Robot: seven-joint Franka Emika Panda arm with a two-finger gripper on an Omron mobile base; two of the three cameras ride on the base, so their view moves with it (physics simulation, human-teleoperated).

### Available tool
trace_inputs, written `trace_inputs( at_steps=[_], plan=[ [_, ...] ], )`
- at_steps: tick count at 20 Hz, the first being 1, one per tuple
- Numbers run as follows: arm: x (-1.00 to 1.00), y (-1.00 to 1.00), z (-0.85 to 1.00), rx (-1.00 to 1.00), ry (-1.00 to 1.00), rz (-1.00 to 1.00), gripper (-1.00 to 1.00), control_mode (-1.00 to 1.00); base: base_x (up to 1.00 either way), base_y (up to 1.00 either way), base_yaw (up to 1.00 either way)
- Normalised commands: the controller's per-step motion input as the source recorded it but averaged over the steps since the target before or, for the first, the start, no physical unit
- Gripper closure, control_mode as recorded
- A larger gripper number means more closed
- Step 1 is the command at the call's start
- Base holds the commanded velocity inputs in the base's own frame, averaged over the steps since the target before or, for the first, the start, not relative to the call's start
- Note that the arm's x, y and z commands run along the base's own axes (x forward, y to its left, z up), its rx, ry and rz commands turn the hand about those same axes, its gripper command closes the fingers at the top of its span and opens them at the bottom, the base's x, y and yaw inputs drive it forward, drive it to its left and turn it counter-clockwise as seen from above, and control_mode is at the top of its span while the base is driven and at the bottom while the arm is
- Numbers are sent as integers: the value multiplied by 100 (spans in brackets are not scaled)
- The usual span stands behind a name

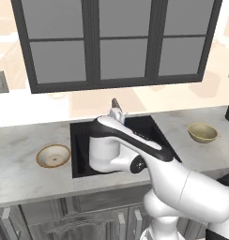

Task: Rinse each bowl for a few seconds and place them down in the sink or on the counter.

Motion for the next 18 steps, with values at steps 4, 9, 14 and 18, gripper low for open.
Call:
trace_inputs(
  at_steps=[4, 9, 14, 18],
  plan=[
    [-18, -7, 62, 4, 0, -26, -100, -100, 0, 0, 0],
    [-24, -1, 55, 0, -5, -23, -100, -100, 0, 0, 0],
    [-22, 0, 49, 0, -6, -26, -100, -100, 0, 0, 0],
    [-18, -8, 50, 1, 0, -20, -100, -100, 0, 0, 0]
  ],
)
